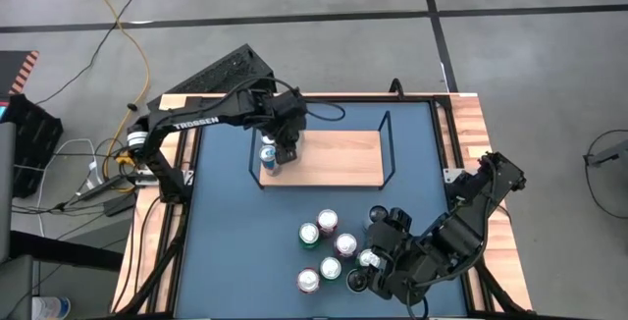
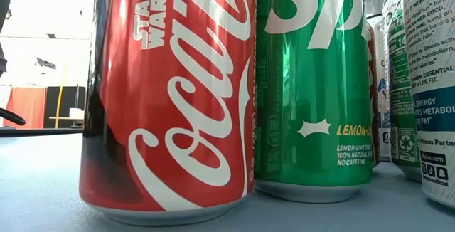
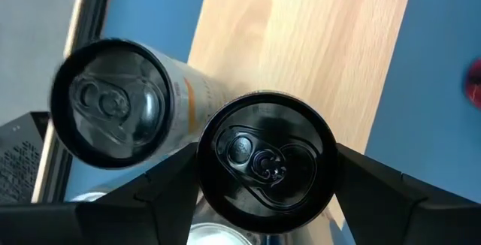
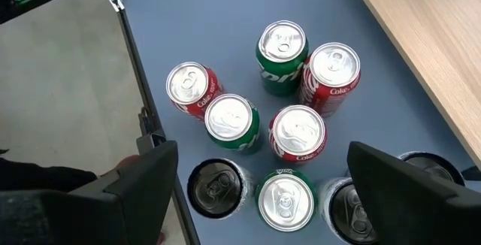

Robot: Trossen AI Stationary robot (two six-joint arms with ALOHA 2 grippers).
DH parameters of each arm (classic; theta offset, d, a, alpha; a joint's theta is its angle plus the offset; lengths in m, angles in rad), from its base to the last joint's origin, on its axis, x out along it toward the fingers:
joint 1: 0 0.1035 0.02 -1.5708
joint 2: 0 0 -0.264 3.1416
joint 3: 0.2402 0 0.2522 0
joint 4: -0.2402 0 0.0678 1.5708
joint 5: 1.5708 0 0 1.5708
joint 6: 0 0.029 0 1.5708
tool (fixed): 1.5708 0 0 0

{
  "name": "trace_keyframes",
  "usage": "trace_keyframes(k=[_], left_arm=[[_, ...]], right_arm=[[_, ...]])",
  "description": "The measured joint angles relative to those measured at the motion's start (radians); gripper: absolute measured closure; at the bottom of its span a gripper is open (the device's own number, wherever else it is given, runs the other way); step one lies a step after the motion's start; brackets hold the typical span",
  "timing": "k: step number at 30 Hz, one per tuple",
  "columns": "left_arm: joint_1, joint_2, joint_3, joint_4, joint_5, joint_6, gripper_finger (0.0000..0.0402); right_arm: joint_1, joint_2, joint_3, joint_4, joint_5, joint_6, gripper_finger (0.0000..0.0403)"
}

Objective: Place canned beverage on shelf
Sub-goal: Put the bottom white and orange soda can on the shelf aligned with the other white and orange soda can

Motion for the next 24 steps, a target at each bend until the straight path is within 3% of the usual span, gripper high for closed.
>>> trace_keyframes(k=[15,20,24], left_arm=[[-0.002,-0.001,-0.01,0.021,-0.029,-0.015,0.0146],[-0.001,-0.001,-0.01,0.025,0.011,0.007,0.0108],[-0.002,-0.002,-0.01,0.024,-0.015,0.005,0.0076]], right_arm=[[-0.002,0.0,0.0,-0.006,0.0,-0.001,0.003],[-0.002,0.0,0.0,-0.006,0.0,-0.001,0.003],[-0.002,0.0,0.0,-0.006,0.0,-0.002,0.003]])
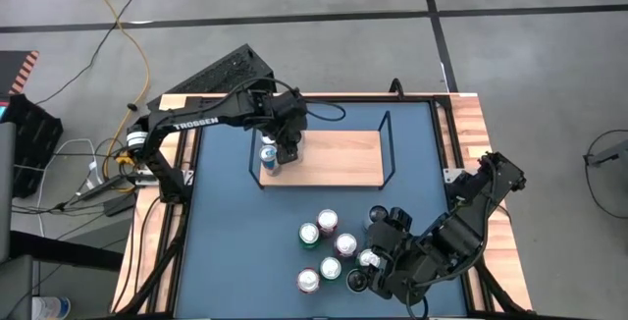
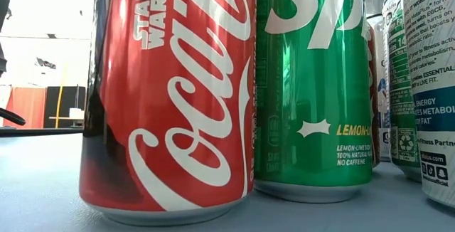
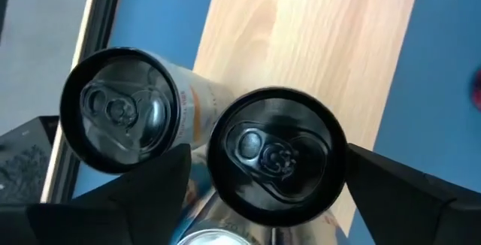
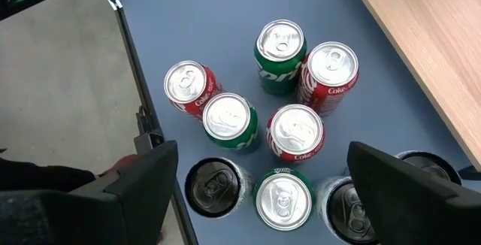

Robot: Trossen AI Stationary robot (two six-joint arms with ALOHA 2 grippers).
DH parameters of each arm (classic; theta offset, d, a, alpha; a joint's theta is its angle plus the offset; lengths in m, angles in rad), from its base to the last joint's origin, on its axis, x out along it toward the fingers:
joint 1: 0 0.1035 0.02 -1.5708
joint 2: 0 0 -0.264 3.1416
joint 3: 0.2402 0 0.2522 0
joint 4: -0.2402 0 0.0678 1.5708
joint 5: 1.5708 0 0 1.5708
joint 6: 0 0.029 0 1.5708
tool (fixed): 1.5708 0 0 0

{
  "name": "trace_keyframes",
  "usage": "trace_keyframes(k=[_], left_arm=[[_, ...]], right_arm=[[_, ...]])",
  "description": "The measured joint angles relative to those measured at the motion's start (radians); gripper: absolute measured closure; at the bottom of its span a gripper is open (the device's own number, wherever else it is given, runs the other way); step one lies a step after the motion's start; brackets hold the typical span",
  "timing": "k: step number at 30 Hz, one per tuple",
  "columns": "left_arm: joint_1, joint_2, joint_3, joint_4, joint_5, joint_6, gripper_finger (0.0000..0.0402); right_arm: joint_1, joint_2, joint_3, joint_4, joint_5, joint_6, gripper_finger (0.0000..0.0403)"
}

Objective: Place canned beverage on shelf
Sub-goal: Put the bottom white and orange soda can on the shelf aligned with the other white and orange soda can

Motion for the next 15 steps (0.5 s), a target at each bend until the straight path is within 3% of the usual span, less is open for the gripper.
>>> trace_keyframes(k=[15], left_arm=[[0.0,0.0,0.009,-0.054,-0.029,-0.004,0.0056]], right_arm=[[0.0,0.0,0.0,0.0,0.0,0.0,0.003]])
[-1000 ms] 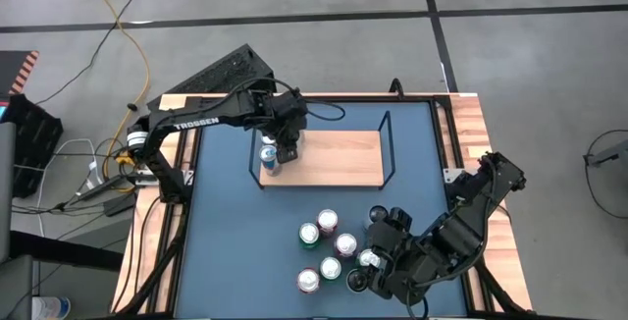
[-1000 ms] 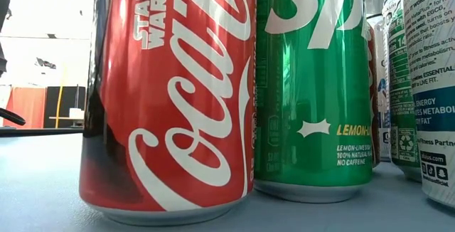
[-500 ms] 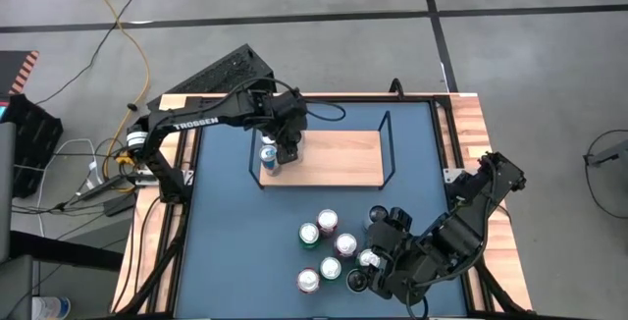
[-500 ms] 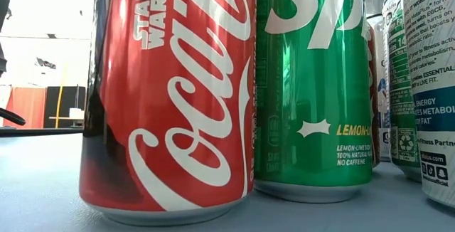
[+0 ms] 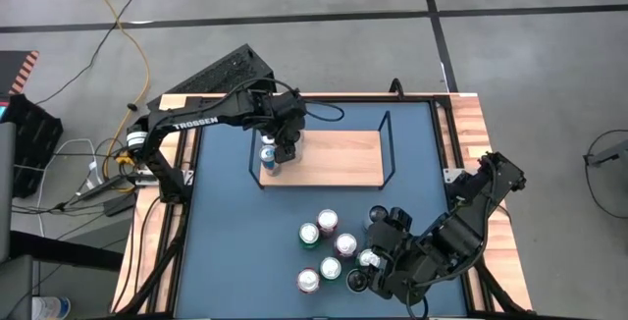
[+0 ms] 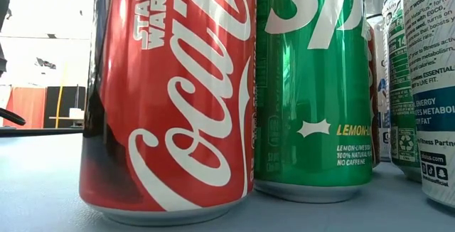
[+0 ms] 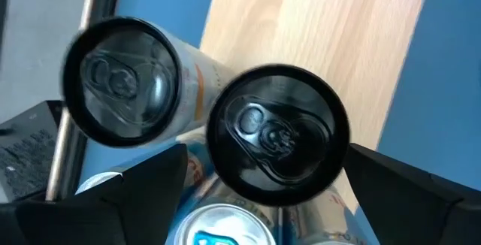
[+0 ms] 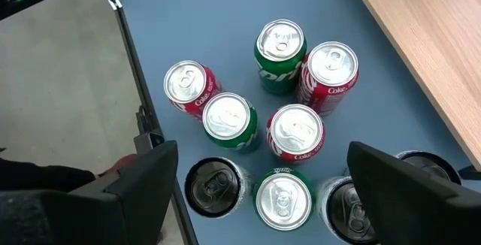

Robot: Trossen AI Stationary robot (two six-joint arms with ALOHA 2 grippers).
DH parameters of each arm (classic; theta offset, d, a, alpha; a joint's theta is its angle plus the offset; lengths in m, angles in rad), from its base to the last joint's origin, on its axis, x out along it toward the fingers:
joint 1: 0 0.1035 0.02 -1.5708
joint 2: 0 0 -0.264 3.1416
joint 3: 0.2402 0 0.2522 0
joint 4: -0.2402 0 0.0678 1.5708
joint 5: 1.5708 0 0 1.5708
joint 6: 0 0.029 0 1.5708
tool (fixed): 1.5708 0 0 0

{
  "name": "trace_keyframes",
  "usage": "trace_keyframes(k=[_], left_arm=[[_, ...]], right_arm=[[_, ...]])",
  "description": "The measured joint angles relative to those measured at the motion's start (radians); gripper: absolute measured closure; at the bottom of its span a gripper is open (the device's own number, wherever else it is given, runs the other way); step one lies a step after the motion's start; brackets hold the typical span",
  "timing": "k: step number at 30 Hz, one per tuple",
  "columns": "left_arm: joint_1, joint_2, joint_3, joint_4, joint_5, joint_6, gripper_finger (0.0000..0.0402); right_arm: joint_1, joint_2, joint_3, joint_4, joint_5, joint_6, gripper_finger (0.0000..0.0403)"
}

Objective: Place canned beverage on shelf
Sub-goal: Put the bottom white and orange soda can on the shelf aligned with the other white and orange soda can, then put the white and orange soda can on the shelf aligned with the other white and orange soda cans

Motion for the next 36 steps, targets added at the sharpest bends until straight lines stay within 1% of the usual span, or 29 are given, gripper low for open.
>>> trace_keyframes(k=[5,20,23,29,31,36], left_arm=[[0.0,-0.002,0.0,-0.003,0.012,-0.001,0.0056],[-0.009,-0.064,0.0,-0.015,-0.037,-0.034,0.0056],[-0.015,-0.092,0.0,-0.016,-0.058,-0.045,0.0056],[-0.043,-0.174,0.0,-0.02,-0.063,-0.086,0.0056],[-0.06,-0.209,0.0,-0.02,-0.058,-0.106,0.0056],[-0.116,-0.295,0.0,0.004,0.013,-0.15,0.0056]], right_arm=[[0.0,0.0,0.0,-0.003,0.0,0.0,0.003],[0.0,0.0,0.0,-0.035,0.0,0.001,0.003],[0.0,0.0,0.0,-0.072,0.0,0.009,0.003],[0.0,0.0,0.0,-0.2,-0.005,0.099,0.003],[-0.002,0.0,0.0,-0.241,-0.033,0.144,0.003],[-0.009,0.001,0.0,-0.239,-0.194,0.147,0.003]])
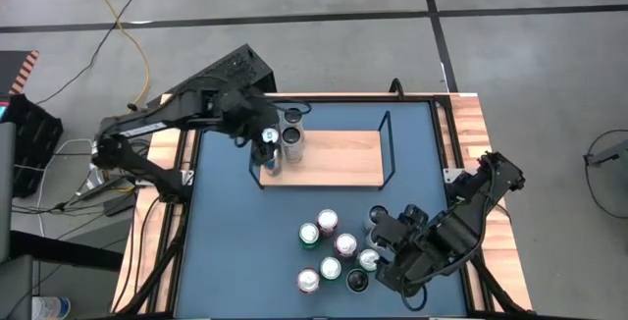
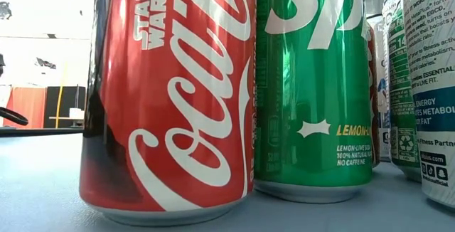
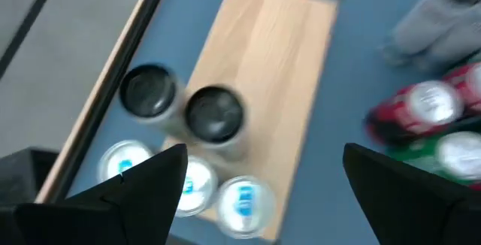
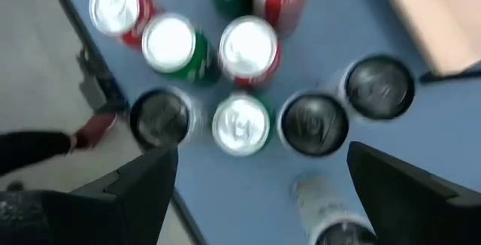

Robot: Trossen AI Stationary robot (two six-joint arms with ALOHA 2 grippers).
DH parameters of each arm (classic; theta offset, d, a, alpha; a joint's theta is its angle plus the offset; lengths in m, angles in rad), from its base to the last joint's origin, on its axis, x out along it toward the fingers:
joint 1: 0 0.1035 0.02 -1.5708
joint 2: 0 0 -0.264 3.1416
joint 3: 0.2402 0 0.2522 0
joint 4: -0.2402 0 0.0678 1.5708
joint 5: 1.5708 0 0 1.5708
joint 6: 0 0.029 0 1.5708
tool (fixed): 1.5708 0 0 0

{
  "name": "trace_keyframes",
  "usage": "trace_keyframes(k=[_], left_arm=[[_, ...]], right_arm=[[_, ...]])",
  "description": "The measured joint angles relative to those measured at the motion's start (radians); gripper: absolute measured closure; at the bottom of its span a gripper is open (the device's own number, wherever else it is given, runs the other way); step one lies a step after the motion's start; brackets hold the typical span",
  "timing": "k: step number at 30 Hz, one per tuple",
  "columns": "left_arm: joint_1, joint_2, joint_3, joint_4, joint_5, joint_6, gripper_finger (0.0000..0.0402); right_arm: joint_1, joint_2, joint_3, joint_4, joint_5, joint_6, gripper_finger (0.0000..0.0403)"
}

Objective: Place canned beverage on shelf
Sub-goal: Put the white and orange soda can on the shelf aligned with the other white and orange soda cans

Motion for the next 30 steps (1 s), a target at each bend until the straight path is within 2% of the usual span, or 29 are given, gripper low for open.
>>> trace_keyframes(k=[7,9,11,15,19,22,25,30], left_arm=[[-0.074,-0.084,0.0,0.084,-0.003,-0.084,0.0056],[-0.088,-0.094,0.0,0.101,-0.003,-0.092,0.0056],[-0.097,-0.098,0.0,0.119,-0.001,-0.099,0.0056],[-0.105,-0.098,0.0,0.14,-0.003,-0.114,0.0056],[-0.106,-0.09,0.001,0.139,-0.003,-0.141,0.0056],[-0.106,-0.086,0.001,0.135,-0.001,-0.167,0.0056],[-0.11,-0.083,0.001,0.139,0.004,-0.199,0.0056],[-0.115,-0.08,0.001,0.138,-0.001,-0.244,0.0056]], right_arm=[[0.011,-0.01,-0.052,0.0,-0.065,0.06,0.003],[0.008,-0.02,-0.056,-0.001,-0.138,0.034,0.003],[0.017,-0.038,-0.056,-0.001,-0.164,-0.027,0.003],[0.04,-0.129,-0.056,0.0,-0.069,-0.074,0.003],[0.081,-0.259,-0.068,0.002,0.193,-0.062,0.003],[0.121,-0.366,-0.142,0.001,0.271,-0.002,0.003],[0.15,-0.458,-0.298,-0.001,0.219,0.089,0.003],[0.18,-0.527,-0.561,0.004,0.032,0.206,0.003]])
